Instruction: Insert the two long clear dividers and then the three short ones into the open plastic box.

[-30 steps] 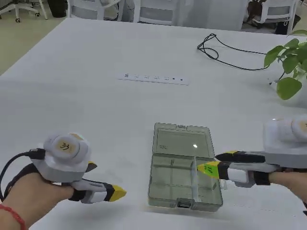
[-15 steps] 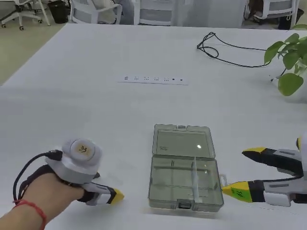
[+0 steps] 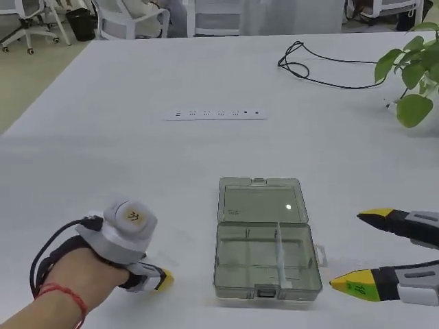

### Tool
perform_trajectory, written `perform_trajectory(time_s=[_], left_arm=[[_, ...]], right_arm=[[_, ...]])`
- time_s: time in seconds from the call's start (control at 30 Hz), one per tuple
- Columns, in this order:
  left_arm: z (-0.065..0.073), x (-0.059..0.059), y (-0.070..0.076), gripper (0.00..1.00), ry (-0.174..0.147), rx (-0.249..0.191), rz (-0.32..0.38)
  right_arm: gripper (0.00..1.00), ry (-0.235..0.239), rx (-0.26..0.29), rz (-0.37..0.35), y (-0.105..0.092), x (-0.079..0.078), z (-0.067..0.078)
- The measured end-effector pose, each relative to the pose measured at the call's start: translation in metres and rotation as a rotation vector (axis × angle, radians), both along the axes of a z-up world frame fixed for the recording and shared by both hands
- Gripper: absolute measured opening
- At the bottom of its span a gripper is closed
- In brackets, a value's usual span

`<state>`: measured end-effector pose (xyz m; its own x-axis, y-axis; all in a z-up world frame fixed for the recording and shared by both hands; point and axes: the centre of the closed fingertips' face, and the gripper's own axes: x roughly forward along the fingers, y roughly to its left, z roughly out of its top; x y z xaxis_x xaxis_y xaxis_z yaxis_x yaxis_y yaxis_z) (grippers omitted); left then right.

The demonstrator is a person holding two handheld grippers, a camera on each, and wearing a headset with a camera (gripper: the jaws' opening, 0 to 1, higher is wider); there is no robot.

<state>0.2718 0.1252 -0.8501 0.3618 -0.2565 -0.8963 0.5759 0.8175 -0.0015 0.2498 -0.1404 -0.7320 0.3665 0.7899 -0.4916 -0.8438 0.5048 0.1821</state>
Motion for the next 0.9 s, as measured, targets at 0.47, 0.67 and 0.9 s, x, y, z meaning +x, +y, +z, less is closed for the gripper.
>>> perform_trajectory(time_s=[0.47,0.67,0.9], left_arm=[[0.001,0.001,-0.002,0.31,0.05,-0.018,0.014],[0.003,-0.001,-0.008,0.3,0.059,-0.05,0.013],[0.009,-0.001,-0.012,0.3,0.045,-0.148,0.08]], right_arm=[[0.91,-0.004,-0.001,-0.015,-0.004,-0.007,-0.001],[0.94,0.011,-0.036,-0.004,-0.01,-0.015,-0.01],[0.94,0.026,-0.059,-0.007,-0.016,-0.017,-0.013]])
